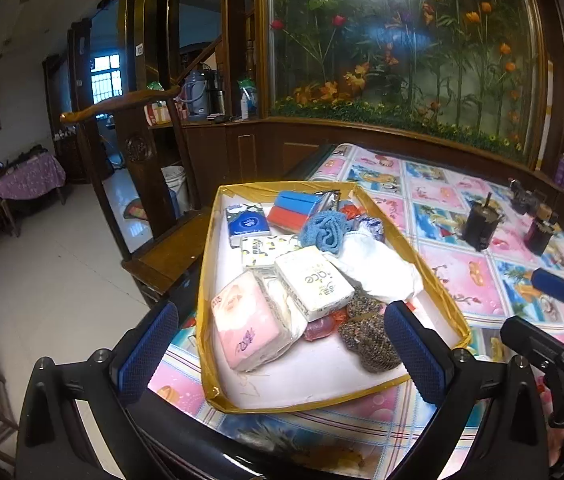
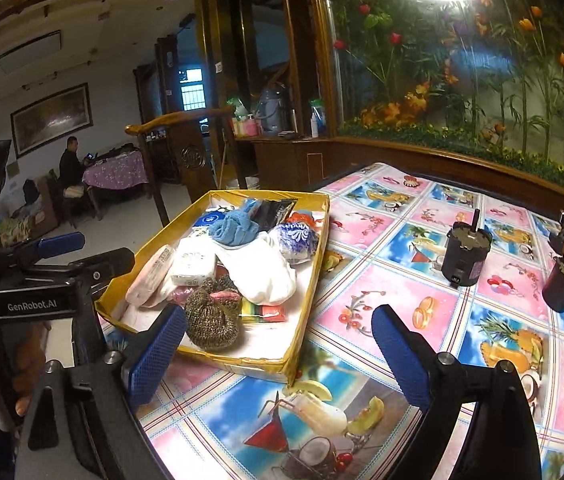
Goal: Organize soft objects
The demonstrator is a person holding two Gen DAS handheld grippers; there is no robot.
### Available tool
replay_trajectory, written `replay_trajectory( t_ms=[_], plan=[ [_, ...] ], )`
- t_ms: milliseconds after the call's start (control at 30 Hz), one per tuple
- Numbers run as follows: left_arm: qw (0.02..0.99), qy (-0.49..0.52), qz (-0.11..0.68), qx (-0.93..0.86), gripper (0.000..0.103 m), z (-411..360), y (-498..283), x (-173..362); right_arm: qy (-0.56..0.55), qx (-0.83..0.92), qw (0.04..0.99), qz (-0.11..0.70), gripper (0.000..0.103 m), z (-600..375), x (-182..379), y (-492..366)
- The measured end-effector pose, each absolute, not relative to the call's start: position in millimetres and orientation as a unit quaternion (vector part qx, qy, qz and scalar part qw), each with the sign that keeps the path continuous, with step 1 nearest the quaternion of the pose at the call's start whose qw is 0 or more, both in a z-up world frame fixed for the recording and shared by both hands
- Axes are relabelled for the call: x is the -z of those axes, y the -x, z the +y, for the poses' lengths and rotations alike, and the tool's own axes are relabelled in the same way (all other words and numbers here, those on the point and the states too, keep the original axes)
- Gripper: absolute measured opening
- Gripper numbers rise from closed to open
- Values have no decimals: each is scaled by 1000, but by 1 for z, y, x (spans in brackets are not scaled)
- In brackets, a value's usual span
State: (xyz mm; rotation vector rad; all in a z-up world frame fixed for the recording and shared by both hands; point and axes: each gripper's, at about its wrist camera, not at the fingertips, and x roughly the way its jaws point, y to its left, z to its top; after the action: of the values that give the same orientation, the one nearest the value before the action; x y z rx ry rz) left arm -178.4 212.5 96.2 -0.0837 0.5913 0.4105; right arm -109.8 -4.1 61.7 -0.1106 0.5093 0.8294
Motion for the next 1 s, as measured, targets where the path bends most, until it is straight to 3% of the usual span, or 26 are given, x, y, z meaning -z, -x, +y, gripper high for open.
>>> replay_trajectory(
  t_ms=[1000],
  plan=[
    [918, -14, 273, -289, 103, 215, 183, -90, 50, -401, 880, 250, 97, 3, -51, 110]
  ],
)
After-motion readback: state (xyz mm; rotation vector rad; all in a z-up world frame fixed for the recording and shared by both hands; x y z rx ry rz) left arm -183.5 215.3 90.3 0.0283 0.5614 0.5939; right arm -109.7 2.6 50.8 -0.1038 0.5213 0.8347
